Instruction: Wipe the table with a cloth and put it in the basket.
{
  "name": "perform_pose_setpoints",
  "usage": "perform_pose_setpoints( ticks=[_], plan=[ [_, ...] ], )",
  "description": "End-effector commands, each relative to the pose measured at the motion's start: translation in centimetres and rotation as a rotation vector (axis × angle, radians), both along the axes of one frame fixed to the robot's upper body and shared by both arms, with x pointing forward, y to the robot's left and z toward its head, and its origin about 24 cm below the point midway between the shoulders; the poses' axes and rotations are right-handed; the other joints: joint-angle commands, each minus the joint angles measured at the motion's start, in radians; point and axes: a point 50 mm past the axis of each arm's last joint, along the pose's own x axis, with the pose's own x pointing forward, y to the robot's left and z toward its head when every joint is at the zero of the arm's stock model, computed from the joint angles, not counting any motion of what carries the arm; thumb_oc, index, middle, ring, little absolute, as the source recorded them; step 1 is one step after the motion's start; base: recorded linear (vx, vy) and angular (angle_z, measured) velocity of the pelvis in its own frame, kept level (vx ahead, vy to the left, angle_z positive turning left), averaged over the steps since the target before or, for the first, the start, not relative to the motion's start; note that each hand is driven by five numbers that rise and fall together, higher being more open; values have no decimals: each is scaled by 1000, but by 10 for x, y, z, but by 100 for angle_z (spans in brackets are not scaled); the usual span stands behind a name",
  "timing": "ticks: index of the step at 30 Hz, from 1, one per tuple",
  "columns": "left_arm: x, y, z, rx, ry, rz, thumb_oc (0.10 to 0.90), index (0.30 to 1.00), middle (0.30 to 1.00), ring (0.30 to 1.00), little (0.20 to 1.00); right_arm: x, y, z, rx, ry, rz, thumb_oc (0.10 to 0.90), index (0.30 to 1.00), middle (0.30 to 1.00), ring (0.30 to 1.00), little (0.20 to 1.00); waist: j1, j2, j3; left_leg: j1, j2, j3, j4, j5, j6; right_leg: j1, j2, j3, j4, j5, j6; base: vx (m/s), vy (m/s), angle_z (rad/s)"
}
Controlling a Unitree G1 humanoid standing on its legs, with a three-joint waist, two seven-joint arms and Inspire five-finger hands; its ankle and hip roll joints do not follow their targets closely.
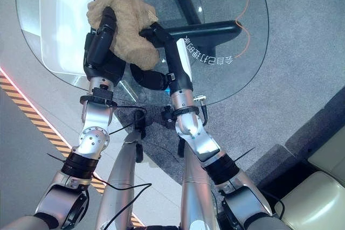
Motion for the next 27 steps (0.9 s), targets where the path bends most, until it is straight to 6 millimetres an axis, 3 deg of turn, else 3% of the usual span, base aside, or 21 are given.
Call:
perform_pose_setpoints(
  ticks=[1,27],
  plan=[
    [-28,-8,61,-31,-362,-14,100,300,300,300,200,-41,19,82,182,-387,169,800,900,900,900,900,6,16,-22,33,-49,48,37,-61,78,36,49,1,-37,40,7,0,0,0],
    [-39,42,73,-160,-423,457,100,300,300,300,200,-33,7,80,172,-390,77,800,900,900,900,900,11,14,-22,48,-51,39,22,-57,71,49,52,0,-41,32,6,0,0,0]
  ],
)
